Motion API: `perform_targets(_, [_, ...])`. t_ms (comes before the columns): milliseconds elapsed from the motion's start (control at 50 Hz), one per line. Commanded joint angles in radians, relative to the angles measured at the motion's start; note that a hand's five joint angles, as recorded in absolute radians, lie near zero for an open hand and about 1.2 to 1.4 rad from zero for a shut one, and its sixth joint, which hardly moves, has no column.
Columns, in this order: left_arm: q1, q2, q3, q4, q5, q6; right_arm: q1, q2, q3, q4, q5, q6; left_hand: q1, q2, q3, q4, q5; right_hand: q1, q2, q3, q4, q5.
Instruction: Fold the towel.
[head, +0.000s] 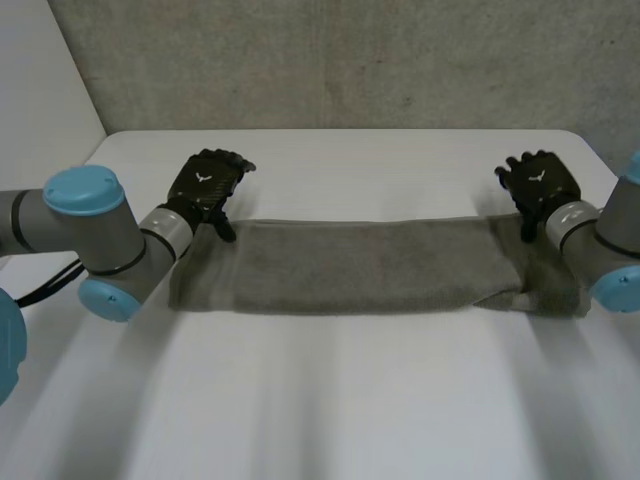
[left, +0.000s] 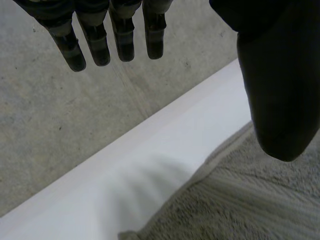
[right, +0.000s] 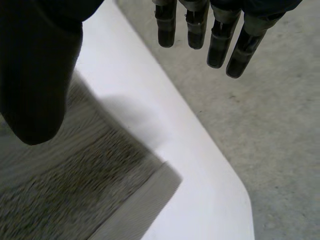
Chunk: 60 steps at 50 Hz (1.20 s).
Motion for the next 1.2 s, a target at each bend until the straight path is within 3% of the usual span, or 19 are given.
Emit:
perform_targets(20, [-0.001, 0.080, -0.039, 0.001, 0.001, -0.008, -0.004, -0.176, 0.092, 0.002, -0.002, 0.124, -0.107, -0.063, -0.042, -0.056, -0.038, -0.067, -0.075, -0.051, -0.078, -0.061])
perform_targets(100, [-0.004, 0.119, -0.062, -0.013, -0.002, -0.023, -0.012, -0.312, 0.199, 0.010, 0.003, 0.179, -0.107, -0.063, -0.042, -0.056, -0.038, -0.067, -0.075, -0.051, -0.078, -0.061])
perform_targets(280, [-0.025, 0.341, -0.282, -0.085, -0.006, -0.219, -0.024, -0.510, 0.443, 0.069, -0.005, 0.208, -0.092, -0.048, -0.042, -0.056, -0.024, 0.038, 0.029, -0.051, -0.078, 0.043])
perform_targets(320, [-0.027, 0.383, -0.327, -0.094, -0.017, -0.244, -0.038, -0.513, 0.472, 0.089, -0.009, 0.197, -0.092, -0.048, -0.042, -0.056, -0.024, 0.038, 0.029, -0.051, -0.078, 0.043])
perform_targets(440, [-0.051, 0.458, -0.459, -0.105, -0.158, -0.270, -0.098, -0.510, 0.562, 0.169, -0.026, 0.180, -0.095, -0.051, -0.042, -0.056, -0.027, 0.076, 0.067, -0.051, -0.078, 0.081])
perform_targets(520, [-0.075, 0.447, -0.504, -0.106, -0.250, -0.273, -0.121, -0.509, 0.599, 0.154, -0.045, 0.176, -0.107, -0.063, -0.042, -0.056, -0.038, 0.117, 0.108, -0.051, -0.078, 0.122])
perform_targets(620, [-0.081, 0.442, -0.530, -0.102, -0.298, -0.277, -0.150, -0.509, 0.657, 0.097, -0.097, 0.150, -0.107, -0.063, -0.042, -0.056, -0.038, 0.170, 0.161, -0.051, -0.078, 0.175])
perform_targets(820, [-0.082, 0.449, -0.554, -0.039, -0.315, -0.278, -0.166, -0.411, 0.717, -0.084, -0.111, 0.113, -0.107, -0.063, -0.042, -0.056, -0.038, 0.273, 0.264, -0.051, -0.078, 0.278])
perform_targets(1080, [-0.078, 0.453, -0.574, -0.014, -0.315, -0.278, -0.167, -0.317, 0.683, -0.088, -0.095, 0.045, -0.110, -0.066, -0.042, -0.056, -0.041, 0.358, 0.349, -0.051, -0.078, 0.363])
perform_targets(1160, [-0.079, 0.455, -0.577, -0.011, -0.315, -0.278, -0.170, -0.311, 0.677, -0.088, -0.086, 0.044, -0.110, -0.066, -0.042, -0.056, -0.041, 0.628, 0.619, -0.051, -0.078, 0.633])
perform_targets(1200, [-0.081, 0.455, -0.579, -0.011, -0.313, -0.278, -0.176, -0.312, 0.669, -0.088, -0.077, 0.044, -0.110, -0.066, -0.042, -0.056, -0.041, 0.952, 0.943, -0.051, -0.078, 0.957])
